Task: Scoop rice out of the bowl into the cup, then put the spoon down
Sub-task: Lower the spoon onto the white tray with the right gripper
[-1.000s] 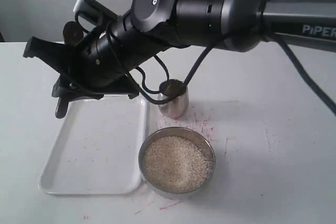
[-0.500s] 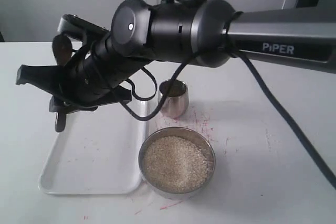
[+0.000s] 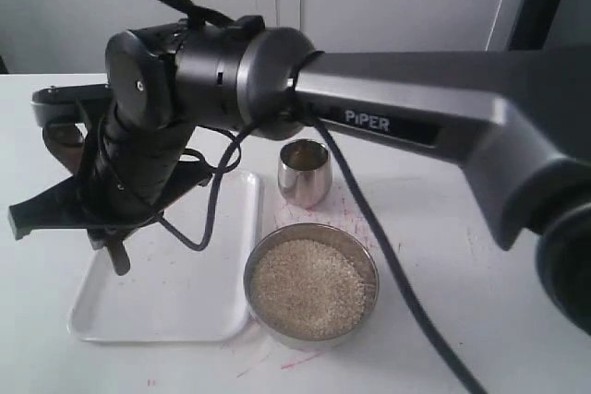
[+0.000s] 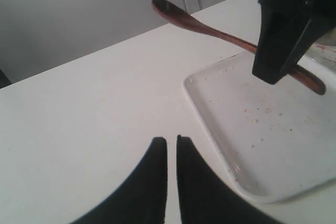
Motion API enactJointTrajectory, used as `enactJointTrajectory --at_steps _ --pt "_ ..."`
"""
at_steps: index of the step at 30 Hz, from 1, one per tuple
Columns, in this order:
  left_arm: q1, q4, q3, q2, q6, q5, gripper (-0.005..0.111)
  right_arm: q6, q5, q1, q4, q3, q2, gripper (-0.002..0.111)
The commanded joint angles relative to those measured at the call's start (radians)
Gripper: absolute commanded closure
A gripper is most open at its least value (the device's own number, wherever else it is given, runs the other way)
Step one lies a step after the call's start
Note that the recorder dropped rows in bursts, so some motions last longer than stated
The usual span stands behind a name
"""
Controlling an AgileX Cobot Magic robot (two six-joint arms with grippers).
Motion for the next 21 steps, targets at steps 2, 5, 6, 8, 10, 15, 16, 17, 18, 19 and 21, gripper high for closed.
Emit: enactJointTrajectory --at_steps 2,5,6,8,10,15,16,17,18,19,21 --pt "-0.003 -0.005 -0.003 -0.001 0.002 -0.004 0.092 0.085 0.085 0.003 -0.104 -0.073 0.062 0.108" --pt "-0.003 -0.005 -0.003 -0.001 0.002 -0.004 0.092 0.077 0.146 0.003 -0.118 -0.106 0.087 0.108" --pt "-0.003 -0.005 -0.003 -0.001 0.002 -0.004 0.092 0.077 0.16 0.003 -0.126 -0.114 0.095 0.108" --pt "-0.003 -0.005 -0.003 -0.001 0.002 -0.004 0.092 0.082 0.172 0.003 -0.139 -0.125 0.102 0.108" --pt "-0.003 -0.005 -0.003 -0.001 0.002 -0.004 0.092 0.103 0.182 0.003 -0.141 -0.131 0.111 0.108" --pt "-0.003 -0.005 -0.003 -0.001 0.002 -0.004 0.092 0.127 0.178 0.003 -0.146 -0.131 0.126 0.108" --pt "-0.003 -0.005 -0.003 -0.001 0.002 -0.004 0.092 0.127 0.18 0.003 -0.146 -0.131 0.132 0.108" --pt "-0.003 -0.005 -0.003 -0.001 0.002 -0.004 0.092 0.127 0.182 0.003 -0.146 -0.131 0.137 0.108" --pt "-0.003 -0.005 -0.003 -0.001 0.002 -0.004 0.092 0.129 0.182 0.003 -0.144 -0.131 0.146 0.108" --pt "-0.003 -0.005 -0.003 -0.001 0.002 -0.004 0.092 0.129 0.182 0.003 -0.142 -0.131 0.149 0.108" --pt "-0.003 -0.005 -0.003 -0.001 0.002 -0.004 0.092 0.129 0.182 0.003 -0.142 -0.131 0.161 0.108"
